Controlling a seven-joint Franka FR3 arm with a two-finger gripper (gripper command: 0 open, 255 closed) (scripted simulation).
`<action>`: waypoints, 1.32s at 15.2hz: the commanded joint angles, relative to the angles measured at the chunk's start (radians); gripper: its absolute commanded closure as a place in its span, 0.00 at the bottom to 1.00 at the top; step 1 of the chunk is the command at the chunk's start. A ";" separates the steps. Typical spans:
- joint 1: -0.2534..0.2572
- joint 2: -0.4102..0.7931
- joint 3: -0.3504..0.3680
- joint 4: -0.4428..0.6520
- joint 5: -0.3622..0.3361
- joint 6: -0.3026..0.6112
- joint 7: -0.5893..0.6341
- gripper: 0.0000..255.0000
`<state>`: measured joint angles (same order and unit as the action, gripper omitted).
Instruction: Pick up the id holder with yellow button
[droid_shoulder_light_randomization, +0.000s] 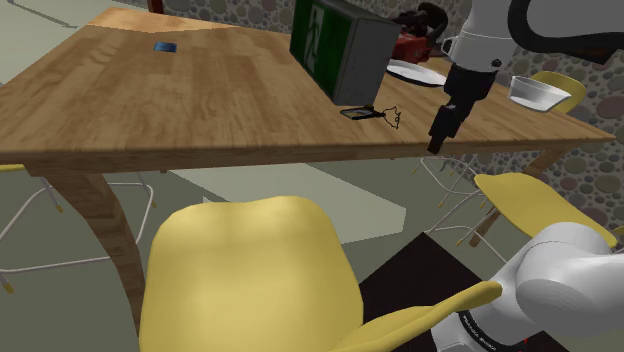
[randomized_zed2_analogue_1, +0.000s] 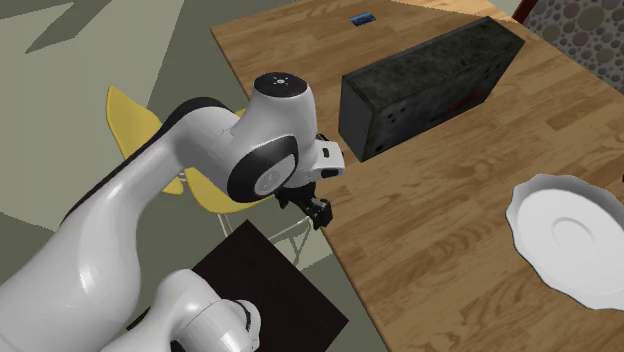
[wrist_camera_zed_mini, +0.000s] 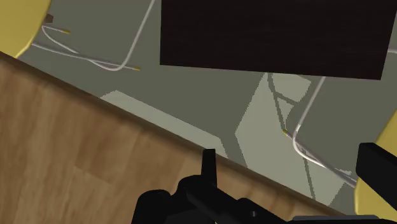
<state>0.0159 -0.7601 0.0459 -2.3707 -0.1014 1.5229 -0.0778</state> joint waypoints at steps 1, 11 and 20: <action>0.000 0.000 0.000 0.000 0.000 0.000 0.000 0.00; 0.104 0.495 -0.118 0.568 0.132 -0.205 -0.387 0.00; 0.109 0.518 -0.122 0.501 0.145 -0.131 -0.425 0.00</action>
<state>0.1241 -0.2447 -0.0767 -1.8480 0.0436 1.3835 -0.5034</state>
